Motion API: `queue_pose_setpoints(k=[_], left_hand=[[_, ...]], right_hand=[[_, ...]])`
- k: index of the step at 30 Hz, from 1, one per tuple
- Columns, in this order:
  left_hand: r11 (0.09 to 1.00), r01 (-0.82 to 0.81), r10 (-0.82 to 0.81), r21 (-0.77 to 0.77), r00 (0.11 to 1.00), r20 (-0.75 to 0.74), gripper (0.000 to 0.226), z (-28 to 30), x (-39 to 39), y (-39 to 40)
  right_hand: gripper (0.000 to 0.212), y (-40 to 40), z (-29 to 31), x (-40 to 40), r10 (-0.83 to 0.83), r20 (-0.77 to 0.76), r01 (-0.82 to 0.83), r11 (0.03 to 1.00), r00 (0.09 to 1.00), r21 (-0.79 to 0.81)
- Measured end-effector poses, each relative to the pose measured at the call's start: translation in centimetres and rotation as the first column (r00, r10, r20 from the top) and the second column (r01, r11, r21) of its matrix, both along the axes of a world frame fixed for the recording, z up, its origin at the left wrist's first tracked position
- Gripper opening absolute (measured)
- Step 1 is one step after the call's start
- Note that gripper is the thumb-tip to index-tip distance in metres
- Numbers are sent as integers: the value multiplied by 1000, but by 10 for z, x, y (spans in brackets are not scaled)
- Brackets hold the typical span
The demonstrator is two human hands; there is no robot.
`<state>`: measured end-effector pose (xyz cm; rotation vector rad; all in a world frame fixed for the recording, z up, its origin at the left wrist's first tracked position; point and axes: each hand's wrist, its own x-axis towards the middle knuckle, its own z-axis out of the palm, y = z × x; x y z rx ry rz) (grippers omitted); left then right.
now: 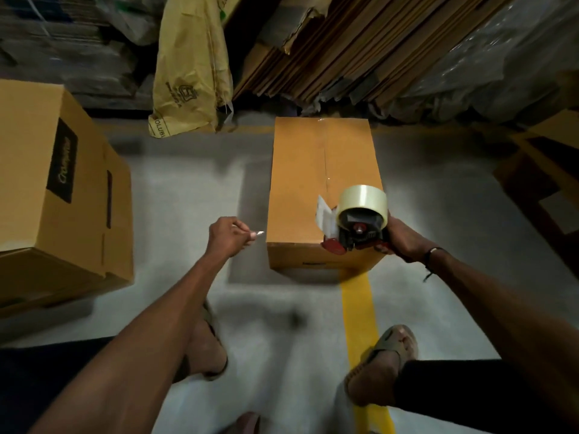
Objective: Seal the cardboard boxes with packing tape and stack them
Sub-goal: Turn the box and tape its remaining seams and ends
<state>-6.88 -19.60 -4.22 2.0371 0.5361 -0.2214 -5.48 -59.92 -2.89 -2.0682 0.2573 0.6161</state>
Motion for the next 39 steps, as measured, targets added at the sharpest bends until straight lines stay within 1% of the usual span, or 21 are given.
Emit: queue_pose_setpoints(k=[1, 3, 5, 7, 14, 18, 21, 27, 29, 31, 32, 35, 36, 39], left_hand=[[1000, 15, -15, 17, 1000, 7, 20, -6, 4, 0], [1000, 12, -12, 27, 1000, 15, 18, -18, 11, -4], [999, 2, -3, 38, 1000, 4, 16, -28, 18, -5], [998, 4, -3, 57, 1000, -23, 16, -37, 23, -5], [995, 1, 9, 101, 996, -92, 14, -72, 29, -15], [994, -4, 14, 105, 996, -90, 15, -81, 33, -18], [992, 1, 12, 125, 995, -103, 15, -85, 36, -19], [984, 0, 22, 176, 992, -125, 11, -100, 35, -24], [983, -21, 45, 181, 991, -126, 12, -103, 33, -30], [981, -50, 74, 189, 990, -123, 13, -106, 31, -37], [979, -69, 95, 194, 988, -124, 15, -106, 31, -38], [968, -98, 133, 231, 981, -144, 38, -107, 26, -35], [961, -102, 137, 256, 983, -122, 40, -109, 25, -33], [943, -195, 207, 269, 978, -14, 13, -105, 27, -39]], right_hand=[[44, -2, -9, 4, -15, -32, 15, 1000, 999, 15], [44, 4, -16, 7, -49, -62, 50, 998, 997, 23], [51, 10, -21, 11, -91, -78, 96, 994, 993, 61], [56, 13, -24, 14, -101, -82, 107, 991, 992, 77], [67, 13, -38, 23, 18, -113, -22, 999, 993, -30], [80, 11, -44, 26, 65, -104, -70, 996, 992, -49], [75, 9, -50, 28, 80, -79, -87, 993, 994, -84], [65, 10, -55, 31, 73, -135, -88, 990, 988, -110], [69, 11, -57, 33, 86, -114, -102, 986, 990, -135], [82, 13, -56, 35, 124, -77, -136, 977, 989, -166], [88, 13, -56, 36, 141, -50, -148, 972, 989, -184], [91, 10, -53, 37, 212, 11, -204, 949, 977, -240], [92, 9, -52, 37, 225, 15, -215, 944, 974, -249], [92, 6, -52, 37, 245, 13, -234, 939, 969, -254]])
